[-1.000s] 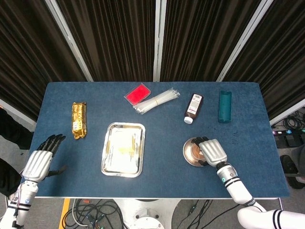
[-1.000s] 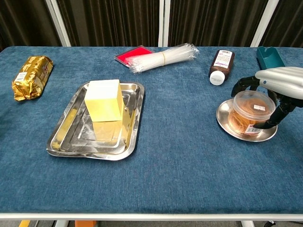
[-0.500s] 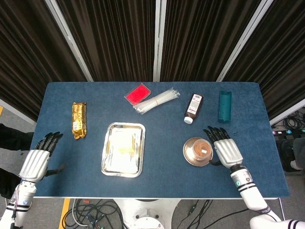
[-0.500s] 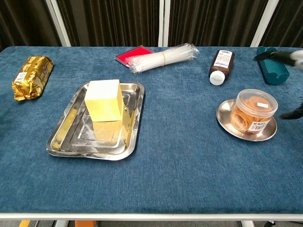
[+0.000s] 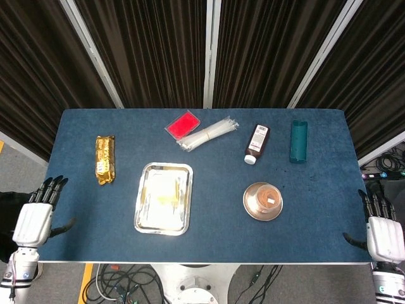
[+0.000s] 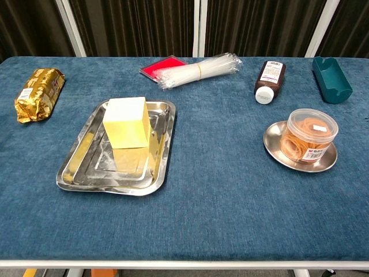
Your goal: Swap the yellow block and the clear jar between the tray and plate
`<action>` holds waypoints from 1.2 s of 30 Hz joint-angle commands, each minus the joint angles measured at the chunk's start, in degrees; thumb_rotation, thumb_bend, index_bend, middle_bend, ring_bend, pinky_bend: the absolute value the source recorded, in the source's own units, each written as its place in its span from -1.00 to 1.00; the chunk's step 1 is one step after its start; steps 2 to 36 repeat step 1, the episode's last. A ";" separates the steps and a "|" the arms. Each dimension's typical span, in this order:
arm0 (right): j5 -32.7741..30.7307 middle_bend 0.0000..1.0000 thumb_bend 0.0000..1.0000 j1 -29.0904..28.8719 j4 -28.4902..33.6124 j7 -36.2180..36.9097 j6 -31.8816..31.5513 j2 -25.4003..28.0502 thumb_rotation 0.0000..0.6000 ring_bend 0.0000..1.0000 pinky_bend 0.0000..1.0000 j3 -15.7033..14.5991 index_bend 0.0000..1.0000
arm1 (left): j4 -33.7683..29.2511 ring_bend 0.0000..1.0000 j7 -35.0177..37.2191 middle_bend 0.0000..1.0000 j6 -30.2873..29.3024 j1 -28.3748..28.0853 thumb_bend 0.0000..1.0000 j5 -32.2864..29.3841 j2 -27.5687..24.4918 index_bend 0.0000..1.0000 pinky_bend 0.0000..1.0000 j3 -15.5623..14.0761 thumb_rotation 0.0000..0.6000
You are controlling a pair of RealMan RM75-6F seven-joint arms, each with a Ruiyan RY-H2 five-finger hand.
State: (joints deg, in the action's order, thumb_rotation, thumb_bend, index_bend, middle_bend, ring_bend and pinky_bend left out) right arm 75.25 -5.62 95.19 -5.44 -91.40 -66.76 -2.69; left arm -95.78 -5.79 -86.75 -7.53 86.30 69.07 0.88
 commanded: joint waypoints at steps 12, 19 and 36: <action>0.16 -1.00 -1.00 0.99 -1.13 1.28 0.37 0.24 1.00 -1.00 -1.00 0.47 -1.00 | 0.32 -1.00 -0.84 -0.91 -0.61 0.53 -0.68 0.03 -0.05 -0.87 -0.67 0.04 1.00; 0.16 -1.00 -1.00 0.99 -1.13 1.28 0.37 0.24 1.00 -1.00 -1.00 0.47 -1.00 | 0.32 -1.00 -0.84 -0.91 -0.61 0.53 -0.68 0.03 -0.05 -0.87 -0.67 0.04 1.00; 0.16 -1.00 -1.00 0.99 -1.13 1.28 0.37 0.24 1.00 -1.00 -1.00 0.47 -1.00 | 0.32 -1.00 -0.84 -0.91 -0.61 0.53 -0.68 0.03 -0.05 -0.87 -0.67 0.04 1.00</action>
